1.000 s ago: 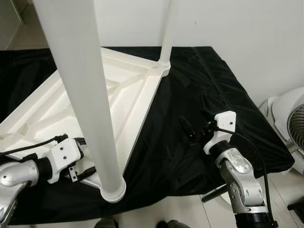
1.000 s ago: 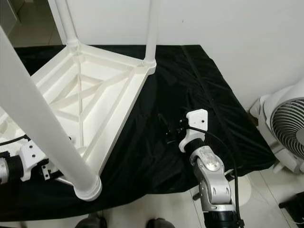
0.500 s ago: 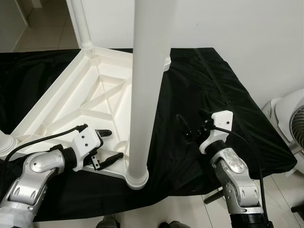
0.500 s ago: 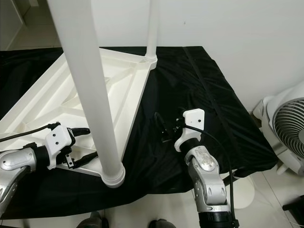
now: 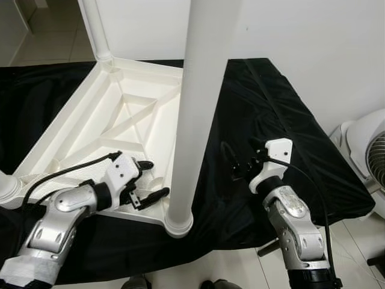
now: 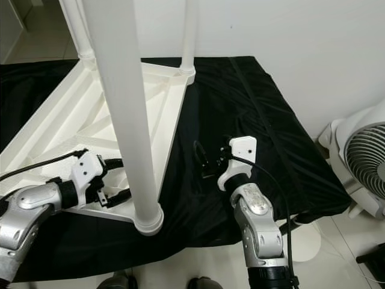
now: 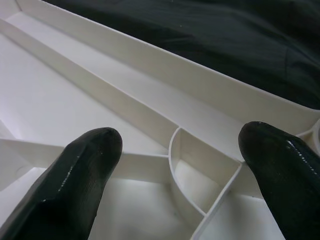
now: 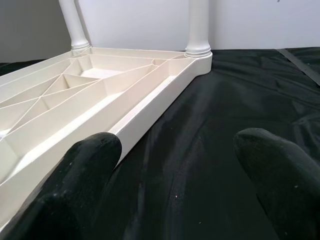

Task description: Building children table

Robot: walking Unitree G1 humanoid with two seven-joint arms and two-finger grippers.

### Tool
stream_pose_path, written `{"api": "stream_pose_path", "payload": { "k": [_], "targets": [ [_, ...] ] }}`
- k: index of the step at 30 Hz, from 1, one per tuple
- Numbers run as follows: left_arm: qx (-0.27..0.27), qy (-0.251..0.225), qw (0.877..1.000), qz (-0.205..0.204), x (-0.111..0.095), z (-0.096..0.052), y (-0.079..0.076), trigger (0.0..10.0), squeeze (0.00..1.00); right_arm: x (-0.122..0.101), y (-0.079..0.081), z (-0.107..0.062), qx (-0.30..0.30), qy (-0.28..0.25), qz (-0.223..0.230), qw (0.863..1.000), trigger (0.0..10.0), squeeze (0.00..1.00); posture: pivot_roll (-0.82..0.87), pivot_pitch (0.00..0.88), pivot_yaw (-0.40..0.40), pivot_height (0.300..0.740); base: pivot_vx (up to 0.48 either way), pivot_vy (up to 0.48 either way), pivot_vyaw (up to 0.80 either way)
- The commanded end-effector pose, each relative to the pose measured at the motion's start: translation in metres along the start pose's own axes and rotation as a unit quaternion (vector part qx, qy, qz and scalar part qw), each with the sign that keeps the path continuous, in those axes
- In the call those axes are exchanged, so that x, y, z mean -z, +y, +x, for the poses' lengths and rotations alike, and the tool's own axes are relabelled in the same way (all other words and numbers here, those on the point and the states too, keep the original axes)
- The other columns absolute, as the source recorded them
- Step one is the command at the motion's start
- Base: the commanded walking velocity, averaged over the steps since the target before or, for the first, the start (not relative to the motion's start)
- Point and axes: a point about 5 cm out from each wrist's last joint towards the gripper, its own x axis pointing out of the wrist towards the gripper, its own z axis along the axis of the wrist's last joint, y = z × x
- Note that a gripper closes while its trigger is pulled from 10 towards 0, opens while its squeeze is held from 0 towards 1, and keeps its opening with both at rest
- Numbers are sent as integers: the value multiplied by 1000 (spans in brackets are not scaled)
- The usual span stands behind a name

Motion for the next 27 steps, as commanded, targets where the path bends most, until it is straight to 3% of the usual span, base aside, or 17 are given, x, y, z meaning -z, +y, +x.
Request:
{"api": "stream_pose_path", "payload": {
  "k": [1,11,14,20,27],
  "targets": [
    [1,32,999,-6,12,-7,-2,10000,0,-3,-1,0,0,-2,-3,1000,10000,0,126,116,-12,740,0,0,0],
    [4,54,999,-4,10,-56,17,10000,0,1,0,-4,4,3,1,1000,10000,0,134,115,-3,740,0,0,0],
    [8,66,998,1,11,-62,18,10000,0,2,0,-4,2,3,2,1000,10000,0,144,112,-4,740,0,0,0],
    [20,92,995,18,19,-64,16,10000,0,2,1,-2,-3,3,2,1000,10000,0,142,111,-4,740,0,0,0],
    [39,110,993,32,27,-55,12,10000,0,1,1,-2,-7,3,1,1000,10000,0,133,112,-10,740,0,0,0]
  ]
}}
